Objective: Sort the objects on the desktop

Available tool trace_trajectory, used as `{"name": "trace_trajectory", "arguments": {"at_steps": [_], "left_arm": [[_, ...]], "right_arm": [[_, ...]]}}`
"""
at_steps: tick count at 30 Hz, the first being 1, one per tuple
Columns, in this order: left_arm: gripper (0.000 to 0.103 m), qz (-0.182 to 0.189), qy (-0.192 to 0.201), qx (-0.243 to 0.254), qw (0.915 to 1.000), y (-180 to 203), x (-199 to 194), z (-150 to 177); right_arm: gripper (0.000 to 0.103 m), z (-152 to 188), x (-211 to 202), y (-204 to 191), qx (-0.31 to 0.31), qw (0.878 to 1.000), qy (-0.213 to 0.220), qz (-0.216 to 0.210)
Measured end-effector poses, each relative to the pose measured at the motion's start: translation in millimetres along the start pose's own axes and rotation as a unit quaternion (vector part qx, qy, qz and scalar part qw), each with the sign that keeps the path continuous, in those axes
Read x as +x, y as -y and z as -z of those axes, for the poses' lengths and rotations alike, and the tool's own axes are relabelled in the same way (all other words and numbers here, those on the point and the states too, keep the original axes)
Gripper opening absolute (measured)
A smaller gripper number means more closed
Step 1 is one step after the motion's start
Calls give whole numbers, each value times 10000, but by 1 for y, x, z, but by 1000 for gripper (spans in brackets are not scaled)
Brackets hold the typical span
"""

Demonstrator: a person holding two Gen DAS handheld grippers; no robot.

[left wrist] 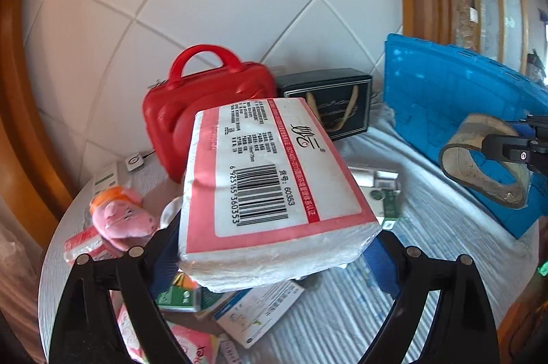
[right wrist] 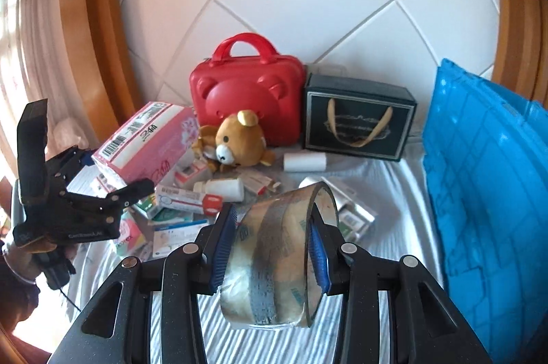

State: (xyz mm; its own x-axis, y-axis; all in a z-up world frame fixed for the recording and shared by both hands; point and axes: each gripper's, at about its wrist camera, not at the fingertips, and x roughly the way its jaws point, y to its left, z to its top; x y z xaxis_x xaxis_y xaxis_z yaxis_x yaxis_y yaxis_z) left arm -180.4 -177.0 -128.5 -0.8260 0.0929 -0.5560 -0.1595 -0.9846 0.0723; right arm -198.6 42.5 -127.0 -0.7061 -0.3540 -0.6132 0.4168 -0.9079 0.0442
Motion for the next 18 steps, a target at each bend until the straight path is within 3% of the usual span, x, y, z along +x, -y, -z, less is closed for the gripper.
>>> {"name": "trace_trajectory", "arguments": {"at_steps": [3, 5, 13, 16, 18], "left_arm": [[92, 375, 163, 152, 9990, 30, -4, -17], [92, 537, 287, 270, 9978, 48, -9, -29], [92, 957, 656, 487, 9921, 121, -24, -68], [92, 913, 702, 346, 9927, 134, -24, -72], [92, 805, 723, 330, 9936, 142, -28, -70]], "right_arm": [[38, -2, -30, 18, 151, 9994, 185, 246], [16, -4, -50, 30, 188, 9986, 284, 411], [16, -24, -121, 81, 133, 9908, 900, 999], [23, -17, -116, 99, 198, 9937, 674, 868], [46, 0, -103, 107, 116, 9957, 399, 832]]}}
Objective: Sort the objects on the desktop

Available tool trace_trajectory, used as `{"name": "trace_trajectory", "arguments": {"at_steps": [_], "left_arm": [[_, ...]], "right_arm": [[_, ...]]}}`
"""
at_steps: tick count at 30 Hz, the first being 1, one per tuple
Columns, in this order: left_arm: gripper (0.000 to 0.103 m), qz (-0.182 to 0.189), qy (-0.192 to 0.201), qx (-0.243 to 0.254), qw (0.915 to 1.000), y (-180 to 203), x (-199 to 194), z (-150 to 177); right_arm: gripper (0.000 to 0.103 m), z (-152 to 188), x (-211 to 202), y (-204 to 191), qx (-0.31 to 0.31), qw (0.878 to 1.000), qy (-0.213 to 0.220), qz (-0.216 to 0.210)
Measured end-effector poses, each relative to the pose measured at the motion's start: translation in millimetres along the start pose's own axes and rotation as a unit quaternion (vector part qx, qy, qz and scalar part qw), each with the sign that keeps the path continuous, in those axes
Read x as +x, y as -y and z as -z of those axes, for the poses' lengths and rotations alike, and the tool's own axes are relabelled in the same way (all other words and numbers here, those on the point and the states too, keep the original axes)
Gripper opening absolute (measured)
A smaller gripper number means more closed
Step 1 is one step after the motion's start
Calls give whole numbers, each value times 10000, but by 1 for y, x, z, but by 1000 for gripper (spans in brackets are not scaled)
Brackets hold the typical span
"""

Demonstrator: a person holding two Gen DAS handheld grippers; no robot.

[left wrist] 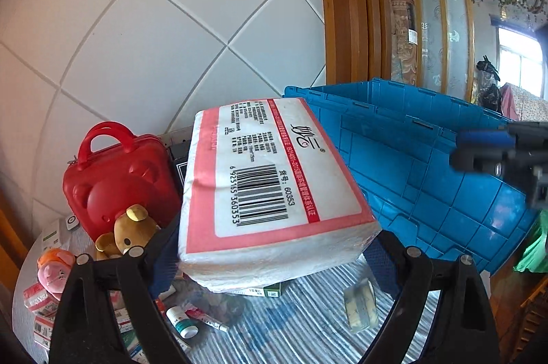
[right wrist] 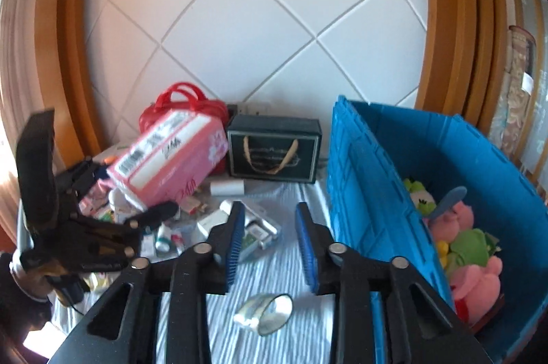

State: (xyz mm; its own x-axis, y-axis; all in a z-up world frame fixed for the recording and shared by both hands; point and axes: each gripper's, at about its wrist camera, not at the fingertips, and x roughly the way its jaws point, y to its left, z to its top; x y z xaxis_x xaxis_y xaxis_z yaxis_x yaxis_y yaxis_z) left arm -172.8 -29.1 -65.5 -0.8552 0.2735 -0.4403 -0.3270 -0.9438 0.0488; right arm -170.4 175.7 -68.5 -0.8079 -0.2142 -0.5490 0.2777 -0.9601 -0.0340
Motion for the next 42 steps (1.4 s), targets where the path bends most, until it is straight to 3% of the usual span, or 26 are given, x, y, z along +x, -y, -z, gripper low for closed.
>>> {"name": "trace_trajectory", "arguments": {"at_steps": [1, 2, 6, 10, 13, 17, 21, 26, 34, 42], "left_arm": [[92, -73, -25, 11, 10000, 3, 0, 1], [92, -128, -44, 0, 9999, 5, 0, 1], [92, -406, -75, -21, 9991, 9, -5, 4], [92, -566, -190, 38, 9982, 7, -10, 12], [92, -612, -225, 75, 9978, 8, -10, 14], [92, -568, -170, -2, 9982, 3, -10, 14], [92, -599, -243, 60, 9979, 0, -7, 17], [92, -631, -369, 111, 9973, -7, -3, 20], [92, -745, -463, 84, 9961, -20, -1, 24], [92, -754, -506, -53, 9959, -25, 4, 27]], "right_arm": [[76, 11, 4, 4, -9, 10000, -54, 56], [91, 23, 10, 8, 15, 9999, -112, 82], [92, 66, 39, 13, -22, 9989, -468, 5], [89, 101, 71, 15, 199, 9948, -928, -371], [84, 107, 71, 16, 230, 9950, -890, -399], [98, 116, 82, 8, 11, 9947, -1013, -196], [98, 147, 120, 1, -175, 9898, -1403, -193], [100, 173, 174, 5, 29, 9834, -1808, -133], [100, 181, 206, 12, 256, 9777, -2071, -232], [103, 181, 234, 7, 52, 9731, -2300, -97]]}}
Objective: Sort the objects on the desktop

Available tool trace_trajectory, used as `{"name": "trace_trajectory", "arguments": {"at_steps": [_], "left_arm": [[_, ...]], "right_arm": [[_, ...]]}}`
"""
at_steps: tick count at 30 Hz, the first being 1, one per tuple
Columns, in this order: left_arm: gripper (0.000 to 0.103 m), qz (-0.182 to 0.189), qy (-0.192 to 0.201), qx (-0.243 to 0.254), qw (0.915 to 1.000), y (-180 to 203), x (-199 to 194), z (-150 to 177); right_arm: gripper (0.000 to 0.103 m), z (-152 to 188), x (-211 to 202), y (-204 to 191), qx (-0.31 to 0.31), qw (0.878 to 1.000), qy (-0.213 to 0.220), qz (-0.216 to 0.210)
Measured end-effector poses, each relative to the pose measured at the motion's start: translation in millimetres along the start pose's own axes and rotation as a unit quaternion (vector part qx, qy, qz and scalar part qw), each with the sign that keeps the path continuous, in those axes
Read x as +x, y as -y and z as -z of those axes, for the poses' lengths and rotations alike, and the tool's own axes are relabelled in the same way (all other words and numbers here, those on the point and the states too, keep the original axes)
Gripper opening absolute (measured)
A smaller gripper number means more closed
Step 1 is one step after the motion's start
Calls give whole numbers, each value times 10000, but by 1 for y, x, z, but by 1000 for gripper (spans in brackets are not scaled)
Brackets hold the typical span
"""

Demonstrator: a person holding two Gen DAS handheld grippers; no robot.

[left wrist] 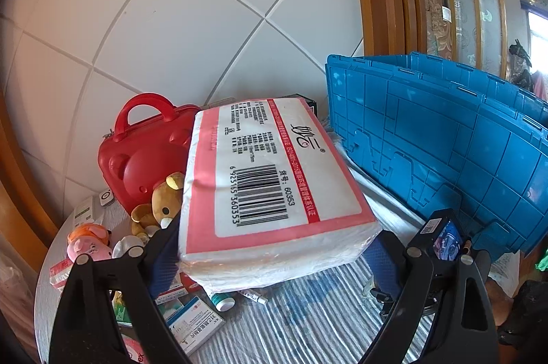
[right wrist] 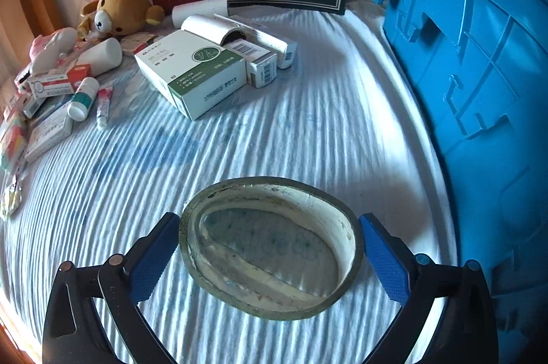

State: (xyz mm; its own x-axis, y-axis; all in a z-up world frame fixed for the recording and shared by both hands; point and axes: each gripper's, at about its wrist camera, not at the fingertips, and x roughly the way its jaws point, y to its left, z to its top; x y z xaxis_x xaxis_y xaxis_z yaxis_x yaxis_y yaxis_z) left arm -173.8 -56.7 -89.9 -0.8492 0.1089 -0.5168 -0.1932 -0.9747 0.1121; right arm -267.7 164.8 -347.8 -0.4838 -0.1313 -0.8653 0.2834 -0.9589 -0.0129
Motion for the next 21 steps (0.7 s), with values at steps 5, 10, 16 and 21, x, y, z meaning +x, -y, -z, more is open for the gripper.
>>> {"name": "trace_trajectory", "arguments": {"at_steps": [5, 10, 16, 21], "left_arm": [[92, 2, 32, -33, 10000, 3, -1, -1], [92, 30, 52, -41, 10000, 4, -3, -2], [92, 25, 114, 2, 9999, 6, -11, -3], [92, 13, 126, -5, 9999, 5, -15, -2]], "right_arm": [[103, -5, 8, -2, -47, 9999, -111, -31], [103, -6, 14, -5, -86, 9997, -245, -46], [100, -3, 9, -11, -107, 9994, -317, 21], [99, -1, -13, -15, -25, 9999, -91, 79]]}}
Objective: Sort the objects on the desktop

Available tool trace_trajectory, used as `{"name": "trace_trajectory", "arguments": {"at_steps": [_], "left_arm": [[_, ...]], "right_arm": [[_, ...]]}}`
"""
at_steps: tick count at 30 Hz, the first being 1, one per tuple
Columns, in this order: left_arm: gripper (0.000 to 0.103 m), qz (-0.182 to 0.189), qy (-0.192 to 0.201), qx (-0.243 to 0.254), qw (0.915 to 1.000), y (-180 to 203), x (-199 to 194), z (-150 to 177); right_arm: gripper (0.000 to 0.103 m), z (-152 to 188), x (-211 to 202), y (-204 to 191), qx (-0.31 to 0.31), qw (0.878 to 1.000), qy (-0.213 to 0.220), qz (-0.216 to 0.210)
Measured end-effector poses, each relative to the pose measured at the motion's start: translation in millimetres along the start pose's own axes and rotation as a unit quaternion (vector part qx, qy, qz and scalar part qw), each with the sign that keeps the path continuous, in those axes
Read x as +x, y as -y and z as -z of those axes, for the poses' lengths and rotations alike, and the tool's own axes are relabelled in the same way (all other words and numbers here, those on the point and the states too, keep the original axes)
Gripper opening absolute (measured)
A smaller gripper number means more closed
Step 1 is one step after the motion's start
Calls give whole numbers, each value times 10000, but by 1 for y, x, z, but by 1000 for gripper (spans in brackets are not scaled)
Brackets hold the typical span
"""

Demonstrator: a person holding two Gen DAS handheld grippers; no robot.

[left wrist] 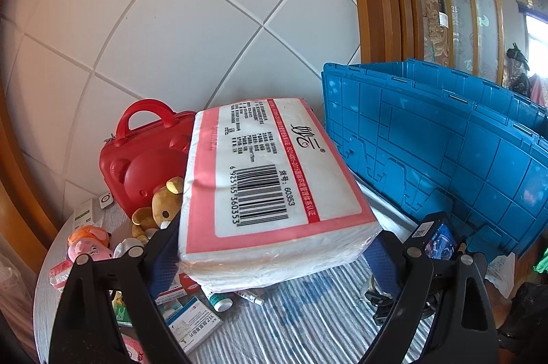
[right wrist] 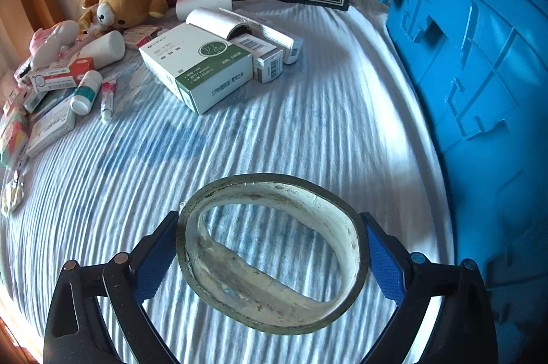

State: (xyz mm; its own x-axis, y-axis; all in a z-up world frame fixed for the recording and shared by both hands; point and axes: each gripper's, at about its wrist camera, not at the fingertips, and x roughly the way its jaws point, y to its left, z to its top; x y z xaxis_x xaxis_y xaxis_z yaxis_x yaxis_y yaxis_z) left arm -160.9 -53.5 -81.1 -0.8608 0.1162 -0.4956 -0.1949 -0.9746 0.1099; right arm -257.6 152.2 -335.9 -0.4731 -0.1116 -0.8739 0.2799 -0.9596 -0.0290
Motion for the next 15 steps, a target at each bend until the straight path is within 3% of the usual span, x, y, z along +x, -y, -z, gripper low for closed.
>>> {"name": "trace_trajectory", "arguments": {"at_steps": [8, 15], "left_arm": [[92, 94, 181, 132, 9997, 9, -12, -7], [92, 154, 517, 131, 9985, 10, -29, -26]], "right_arm": [[98, -15, -98, -6, 171, 9955, 932, 16], [98, -25, -228, -12, 283, 9736, 2262, 102]]}}
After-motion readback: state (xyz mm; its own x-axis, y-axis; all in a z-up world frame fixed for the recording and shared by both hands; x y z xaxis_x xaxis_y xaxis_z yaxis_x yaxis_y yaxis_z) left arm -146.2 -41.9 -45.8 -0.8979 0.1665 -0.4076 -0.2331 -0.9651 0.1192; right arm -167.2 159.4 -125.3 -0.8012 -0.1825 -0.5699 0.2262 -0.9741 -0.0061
